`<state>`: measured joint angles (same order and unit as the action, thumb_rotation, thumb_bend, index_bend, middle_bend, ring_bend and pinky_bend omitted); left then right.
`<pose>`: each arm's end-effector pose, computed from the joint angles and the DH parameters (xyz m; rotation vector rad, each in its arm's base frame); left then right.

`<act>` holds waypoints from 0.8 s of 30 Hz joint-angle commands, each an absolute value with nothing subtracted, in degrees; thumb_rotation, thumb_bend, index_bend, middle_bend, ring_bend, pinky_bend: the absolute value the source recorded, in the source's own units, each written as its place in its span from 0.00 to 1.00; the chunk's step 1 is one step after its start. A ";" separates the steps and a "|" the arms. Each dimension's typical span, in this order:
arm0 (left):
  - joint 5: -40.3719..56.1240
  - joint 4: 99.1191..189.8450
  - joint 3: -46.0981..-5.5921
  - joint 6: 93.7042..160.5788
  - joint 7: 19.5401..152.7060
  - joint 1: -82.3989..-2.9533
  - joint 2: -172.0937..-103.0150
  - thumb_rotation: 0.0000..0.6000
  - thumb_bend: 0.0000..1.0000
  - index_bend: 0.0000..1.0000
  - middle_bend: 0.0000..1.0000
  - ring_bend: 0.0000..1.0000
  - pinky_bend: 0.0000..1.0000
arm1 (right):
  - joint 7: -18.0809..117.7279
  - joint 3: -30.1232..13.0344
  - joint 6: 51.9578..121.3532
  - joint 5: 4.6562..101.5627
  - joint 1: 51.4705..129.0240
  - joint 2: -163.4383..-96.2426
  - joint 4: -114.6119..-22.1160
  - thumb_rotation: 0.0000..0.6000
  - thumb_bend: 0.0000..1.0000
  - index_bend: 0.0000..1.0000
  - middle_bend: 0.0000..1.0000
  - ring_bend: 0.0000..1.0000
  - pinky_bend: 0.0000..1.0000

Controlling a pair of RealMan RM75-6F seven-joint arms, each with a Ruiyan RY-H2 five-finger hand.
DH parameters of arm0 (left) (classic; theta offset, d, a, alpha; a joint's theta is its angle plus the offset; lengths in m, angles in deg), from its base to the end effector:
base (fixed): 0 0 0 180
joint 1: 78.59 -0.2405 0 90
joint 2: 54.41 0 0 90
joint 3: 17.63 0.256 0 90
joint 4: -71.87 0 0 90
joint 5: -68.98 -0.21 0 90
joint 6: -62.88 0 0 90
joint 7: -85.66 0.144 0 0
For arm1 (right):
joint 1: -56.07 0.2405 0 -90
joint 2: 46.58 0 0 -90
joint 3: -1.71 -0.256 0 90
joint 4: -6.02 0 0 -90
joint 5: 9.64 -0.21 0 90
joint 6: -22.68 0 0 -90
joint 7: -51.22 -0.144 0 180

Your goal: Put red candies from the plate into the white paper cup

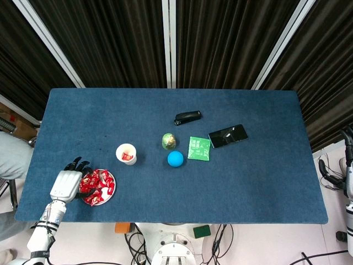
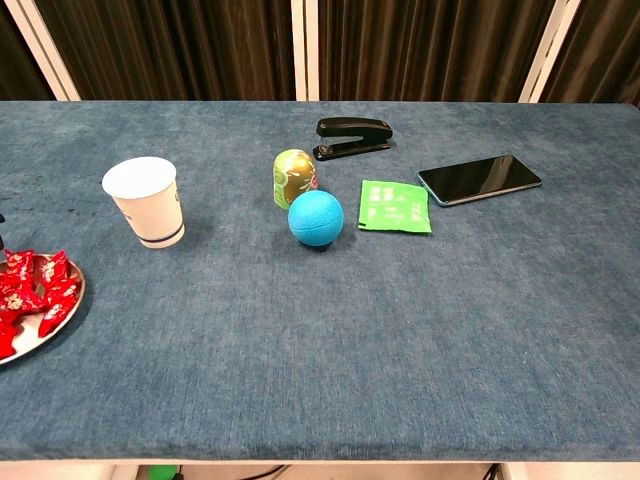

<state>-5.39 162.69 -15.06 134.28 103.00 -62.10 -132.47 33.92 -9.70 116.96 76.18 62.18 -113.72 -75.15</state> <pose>-0.2892 0.2105 0.0439 -1.6446 -1.0248 -0.6817 -0.3160 -0.2139 0.2056 1.1689 -0.7600 1.2534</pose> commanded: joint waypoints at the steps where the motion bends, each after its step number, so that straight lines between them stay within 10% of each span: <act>1: -3.78 162.08 -15.66 133.90 105.91 -62.21 -133.61 0.77 0.21 0.36 0.17 0.03 0.21 | 33.73 -9.75 116.75 76.05 62.28 -113.81 -74.94 1.00 0.35 0.00 0.00 0.00 0.00; 24: -0.78 162.74 -17.58 130.59 107.49 -61.41 -134.00 0.74 0.23 0.42 0.19 0.03 0.21 | 32.78 -9.76 115.52 74.96 62.38 -114.46 -73.26 1.00 0.35 0.00 0.00 0.00 0.00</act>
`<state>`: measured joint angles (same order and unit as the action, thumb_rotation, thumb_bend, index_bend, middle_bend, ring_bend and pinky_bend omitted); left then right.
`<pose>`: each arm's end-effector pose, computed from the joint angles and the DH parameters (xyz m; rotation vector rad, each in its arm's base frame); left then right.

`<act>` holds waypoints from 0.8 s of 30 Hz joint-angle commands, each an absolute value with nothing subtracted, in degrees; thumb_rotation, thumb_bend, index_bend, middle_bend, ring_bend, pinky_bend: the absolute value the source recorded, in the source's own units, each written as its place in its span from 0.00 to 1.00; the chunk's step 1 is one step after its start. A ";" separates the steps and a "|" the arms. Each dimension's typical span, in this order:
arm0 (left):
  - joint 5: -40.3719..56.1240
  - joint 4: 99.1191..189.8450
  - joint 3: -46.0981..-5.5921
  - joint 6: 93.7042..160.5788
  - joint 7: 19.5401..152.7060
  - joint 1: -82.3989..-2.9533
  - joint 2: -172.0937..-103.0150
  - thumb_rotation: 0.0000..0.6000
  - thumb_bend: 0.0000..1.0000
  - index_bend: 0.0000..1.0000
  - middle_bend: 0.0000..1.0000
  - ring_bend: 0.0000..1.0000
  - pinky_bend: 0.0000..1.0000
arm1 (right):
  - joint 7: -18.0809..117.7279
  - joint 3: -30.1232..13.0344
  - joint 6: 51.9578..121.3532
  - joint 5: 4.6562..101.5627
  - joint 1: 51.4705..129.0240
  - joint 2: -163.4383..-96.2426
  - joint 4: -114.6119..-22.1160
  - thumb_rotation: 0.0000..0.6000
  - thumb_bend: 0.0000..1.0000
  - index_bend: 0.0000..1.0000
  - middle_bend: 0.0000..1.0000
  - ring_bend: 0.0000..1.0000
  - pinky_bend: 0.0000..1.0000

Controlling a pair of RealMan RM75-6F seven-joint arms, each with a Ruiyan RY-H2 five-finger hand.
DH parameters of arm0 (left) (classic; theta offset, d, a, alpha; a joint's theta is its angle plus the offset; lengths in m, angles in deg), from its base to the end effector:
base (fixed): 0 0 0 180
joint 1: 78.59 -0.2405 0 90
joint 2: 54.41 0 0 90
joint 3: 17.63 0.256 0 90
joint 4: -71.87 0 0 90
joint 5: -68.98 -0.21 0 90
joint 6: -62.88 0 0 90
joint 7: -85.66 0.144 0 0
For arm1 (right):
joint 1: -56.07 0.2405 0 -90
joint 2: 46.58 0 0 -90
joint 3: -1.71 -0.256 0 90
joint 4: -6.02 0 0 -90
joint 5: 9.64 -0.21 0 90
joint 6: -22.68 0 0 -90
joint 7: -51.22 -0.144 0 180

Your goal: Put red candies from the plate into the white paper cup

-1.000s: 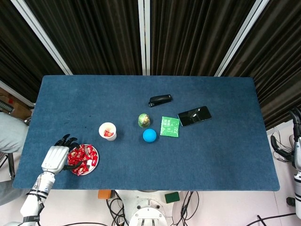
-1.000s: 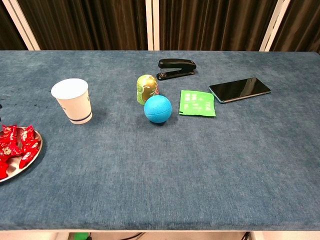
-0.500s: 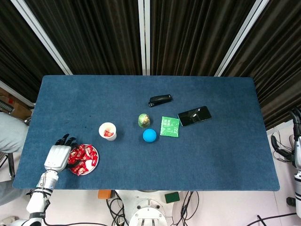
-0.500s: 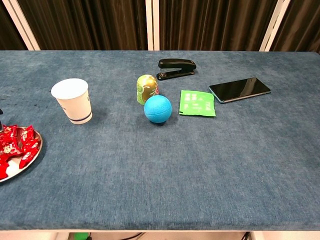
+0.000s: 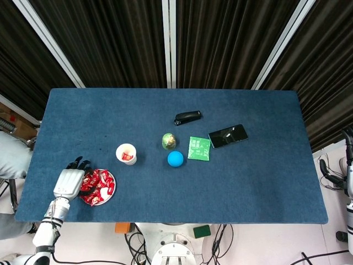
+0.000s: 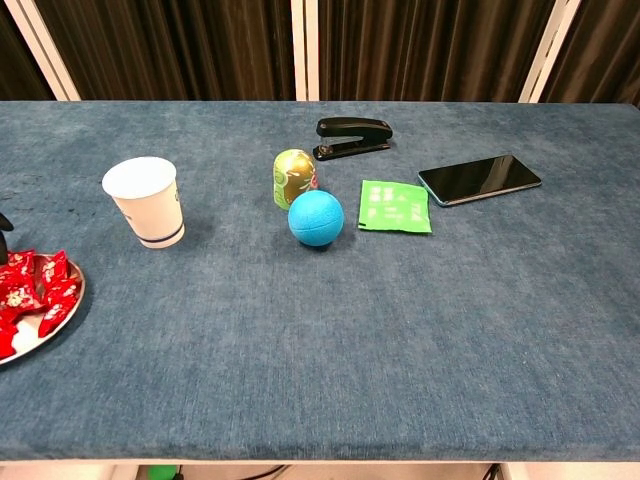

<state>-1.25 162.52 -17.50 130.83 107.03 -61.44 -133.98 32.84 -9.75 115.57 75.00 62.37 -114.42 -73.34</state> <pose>-0.2891 0.2200 0.0340 -1.6409 -1.0434 -0.6220 -0.3242 -0.2163 0.2039 1.1588 -0.7826 1.2331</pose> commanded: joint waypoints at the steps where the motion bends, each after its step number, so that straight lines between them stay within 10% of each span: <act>1: -0.56 162.83 -17.53 130.39 107.76 -61.37 -133.96 0.74 0.23 0.42 0.19 0.03 0.21 | 32.74 -9.77 115.48 74.93 62.39 -114.49 -73.19 1.00 0.35 0.00 0.00 0.00 0.00; 24: 0.50 162.08 -18.05 128.61 107.35 -60.63 -134.61 0.73 0.31 0.49 0.22 0.03 0.21 | 32.34 -9.74 114.89 74.62 62.44 -114.85 -72.39 1.00 0.35 0.00 0.00 0.00 0.00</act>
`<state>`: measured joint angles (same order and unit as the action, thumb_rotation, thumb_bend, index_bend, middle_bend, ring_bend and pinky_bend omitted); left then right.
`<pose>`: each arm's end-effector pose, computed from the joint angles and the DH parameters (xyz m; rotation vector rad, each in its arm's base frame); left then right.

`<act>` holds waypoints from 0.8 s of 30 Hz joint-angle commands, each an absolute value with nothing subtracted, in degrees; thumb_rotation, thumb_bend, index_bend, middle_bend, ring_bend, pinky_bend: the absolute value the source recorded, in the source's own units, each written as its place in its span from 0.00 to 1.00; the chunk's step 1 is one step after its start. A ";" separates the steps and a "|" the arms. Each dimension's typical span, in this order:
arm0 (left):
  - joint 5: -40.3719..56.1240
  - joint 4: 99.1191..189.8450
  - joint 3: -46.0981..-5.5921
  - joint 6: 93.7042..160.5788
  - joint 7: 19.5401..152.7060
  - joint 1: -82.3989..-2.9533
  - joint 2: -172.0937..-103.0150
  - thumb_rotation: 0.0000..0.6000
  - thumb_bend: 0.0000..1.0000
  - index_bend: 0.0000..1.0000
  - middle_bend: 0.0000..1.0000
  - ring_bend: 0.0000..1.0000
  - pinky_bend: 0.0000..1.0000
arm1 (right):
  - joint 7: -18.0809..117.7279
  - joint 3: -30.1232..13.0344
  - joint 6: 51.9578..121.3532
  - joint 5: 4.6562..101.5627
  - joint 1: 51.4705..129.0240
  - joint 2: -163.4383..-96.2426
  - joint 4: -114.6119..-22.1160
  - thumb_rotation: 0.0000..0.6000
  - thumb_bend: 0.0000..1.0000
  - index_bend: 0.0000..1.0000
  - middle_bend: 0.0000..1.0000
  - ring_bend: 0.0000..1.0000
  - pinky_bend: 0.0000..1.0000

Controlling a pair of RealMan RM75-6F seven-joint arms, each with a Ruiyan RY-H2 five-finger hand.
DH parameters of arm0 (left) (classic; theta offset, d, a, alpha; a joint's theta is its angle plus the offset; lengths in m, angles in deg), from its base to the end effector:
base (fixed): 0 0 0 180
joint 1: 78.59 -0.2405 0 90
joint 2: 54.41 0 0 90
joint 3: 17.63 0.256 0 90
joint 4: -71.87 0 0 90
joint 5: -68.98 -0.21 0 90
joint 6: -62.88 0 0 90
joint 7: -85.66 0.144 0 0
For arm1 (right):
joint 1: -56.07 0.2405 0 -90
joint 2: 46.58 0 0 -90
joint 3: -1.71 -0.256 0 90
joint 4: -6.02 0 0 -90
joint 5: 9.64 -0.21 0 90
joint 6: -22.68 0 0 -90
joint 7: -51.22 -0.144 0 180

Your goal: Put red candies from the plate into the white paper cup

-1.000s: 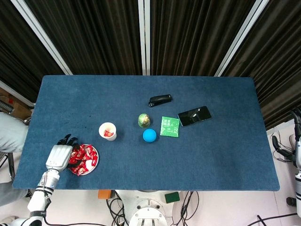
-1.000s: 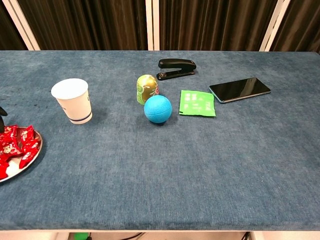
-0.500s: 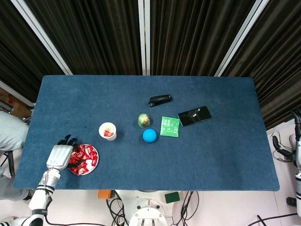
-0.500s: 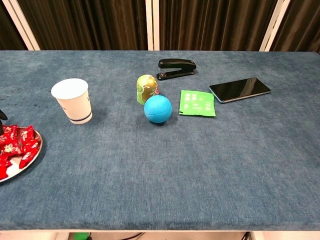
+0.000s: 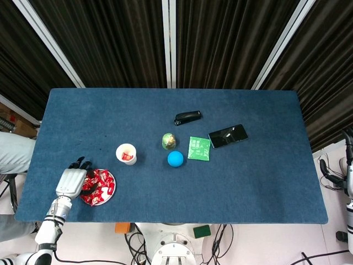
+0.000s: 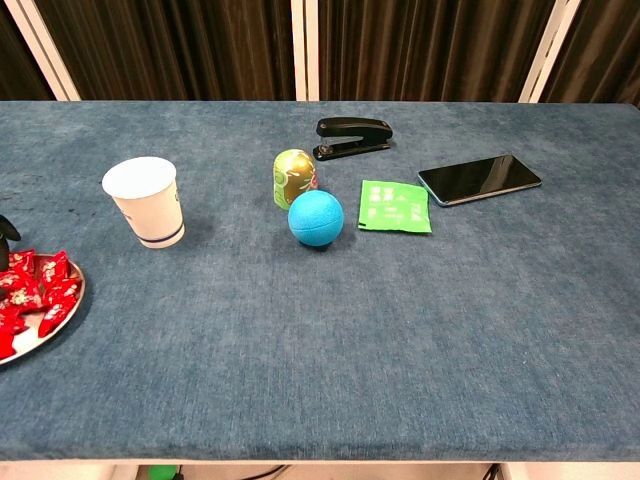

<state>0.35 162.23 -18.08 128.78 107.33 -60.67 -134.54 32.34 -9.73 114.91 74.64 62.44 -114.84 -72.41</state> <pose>-0.2887 0.2242 0.0281 -1.6501 -1.0710 -0.6065 -0.3280 -0.2172 0.2024 1.1570 -0.7934 1.2240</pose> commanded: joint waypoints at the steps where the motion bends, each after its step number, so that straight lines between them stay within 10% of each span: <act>1: 0.56 162.01 -17.99 128.50 107.39 -60.62 -134.63 0.73 0.32 0.49 0.22 0.03 0.21 | 32.35 -9.74 114.90 74.60 62.43 -114.85 -72.37 1.00 0.35 0.00 0.00 0.00 0.00; 24: -2.26 163.67 -18.14 131.04 105.09 -61.33 -133.71 1.00 0.38 0.56 0.24 0.03 0.21 | 32.04 -9.84 114.90 74.57 62.39 -114.93 -72.08 1.00 0.35 0.00 0.00 0.00 0.00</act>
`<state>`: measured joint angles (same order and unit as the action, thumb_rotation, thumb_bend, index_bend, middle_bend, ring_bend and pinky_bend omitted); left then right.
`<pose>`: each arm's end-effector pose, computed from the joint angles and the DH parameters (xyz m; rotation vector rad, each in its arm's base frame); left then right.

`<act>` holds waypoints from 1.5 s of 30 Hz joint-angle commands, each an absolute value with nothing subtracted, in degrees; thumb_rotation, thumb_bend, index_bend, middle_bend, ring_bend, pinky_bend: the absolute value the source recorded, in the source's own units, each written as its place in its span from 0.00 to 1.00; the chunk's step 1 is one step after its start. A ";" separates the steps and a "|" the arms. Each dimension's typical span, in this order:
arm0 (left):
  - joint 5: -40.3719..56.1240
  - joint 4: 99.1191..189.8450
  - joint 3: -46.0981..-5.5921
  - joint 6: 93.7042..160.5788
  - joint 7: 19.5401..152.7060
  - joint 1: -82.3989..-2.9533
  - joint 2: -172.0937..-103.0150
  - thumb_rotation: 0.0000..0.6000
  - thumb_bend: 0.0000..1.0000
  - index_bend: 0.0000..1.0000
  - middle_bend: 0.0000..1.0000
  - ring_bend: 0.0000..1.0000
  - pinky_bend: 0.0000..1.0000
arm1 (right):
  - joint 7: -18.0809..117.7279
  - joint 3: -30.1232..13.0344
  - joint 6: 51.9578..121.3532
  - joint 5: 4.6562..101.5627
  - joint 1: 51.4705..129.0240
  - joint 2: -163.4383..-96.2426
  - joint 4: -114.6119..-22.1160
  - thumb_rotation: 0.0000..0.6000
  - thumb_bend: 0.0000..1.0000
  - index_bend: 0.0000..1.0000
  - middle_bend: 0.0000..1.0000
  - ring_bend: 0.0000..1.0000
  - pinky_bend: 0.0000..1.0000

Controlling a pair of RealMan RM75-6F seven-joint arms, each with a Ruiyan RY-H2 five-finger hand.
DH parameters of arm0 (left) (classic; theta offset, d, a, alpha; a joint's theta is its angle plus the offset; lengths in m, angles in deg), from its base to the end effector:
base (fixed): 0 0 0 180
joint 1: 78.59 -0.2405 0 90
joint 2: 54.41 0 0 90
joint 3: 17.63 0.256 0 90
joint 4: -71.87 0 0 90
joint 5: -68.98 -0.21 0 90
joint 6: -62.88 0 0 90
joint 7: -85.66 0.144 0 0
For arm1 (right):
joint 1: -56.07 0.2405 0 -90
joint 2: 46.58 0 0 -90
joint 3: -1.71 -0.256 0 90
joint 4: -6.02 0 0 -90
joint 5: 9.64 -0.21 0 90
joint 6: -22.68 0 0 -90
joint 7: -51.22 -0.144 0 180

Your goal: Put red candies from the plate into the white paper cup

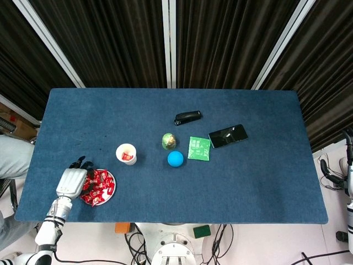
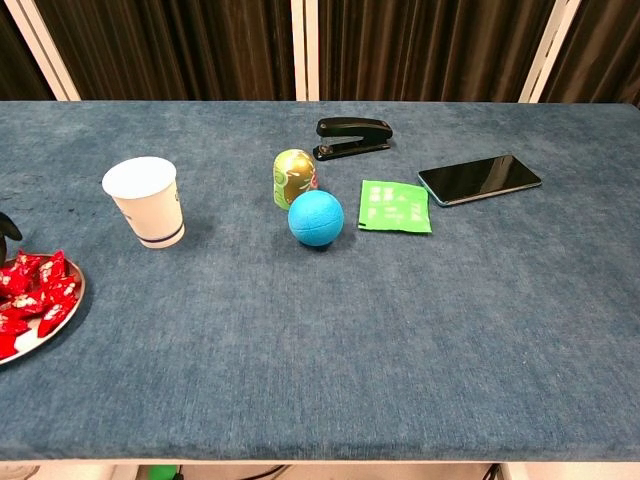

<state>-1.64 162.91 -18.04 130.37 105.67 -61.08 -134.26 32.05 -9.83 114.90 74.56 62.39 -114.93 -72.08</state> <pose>-0.2834 0.2230 0.0317 -1.6398 -1.0658 -0.6572 -0.3291 -0.2172 0.2029 1.1537 -0.7933 1.2246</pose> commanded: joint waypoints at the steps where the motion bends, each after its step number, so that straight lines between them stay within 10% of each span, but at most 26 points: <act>1: -2.68 164.21 -18.19 131.45 104.71 -61.46 -133.35 1.00 0.38 0.56 0.24 0.03 0.21 | 32.04 -9.85 114.90 74.58 62.41 -114.93 -72.08 1.00 0.35 0.00 0.00 0.00 0.00; 16: -8.57 173.85 -23.20 132.79 101.25 -57.71 -125.45 1.00 0.38 0.57 0.25 0.03 0.21 | 31.92 -9.75 114.77 74.96 62.69 -115.20 -72.15 1.00 0.35 0.00 0.00 0.00 0.00; 45: -2.25 160.56 -27.92 121.48 101.29 -44.24 -137.08 1.00 0.38 0.48 0.25 0.03 0.21 | 31.12 -10.09 113.44 73.63 62.89 -114.88 -71.08 1.00 0.35 0.00 0.00 0.00 0.00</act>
<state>-2.25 160.60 -27.95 121.45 101.27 -44.27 -137.11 31.12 -10.08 113.44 73.63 62.90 -114.88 -71.08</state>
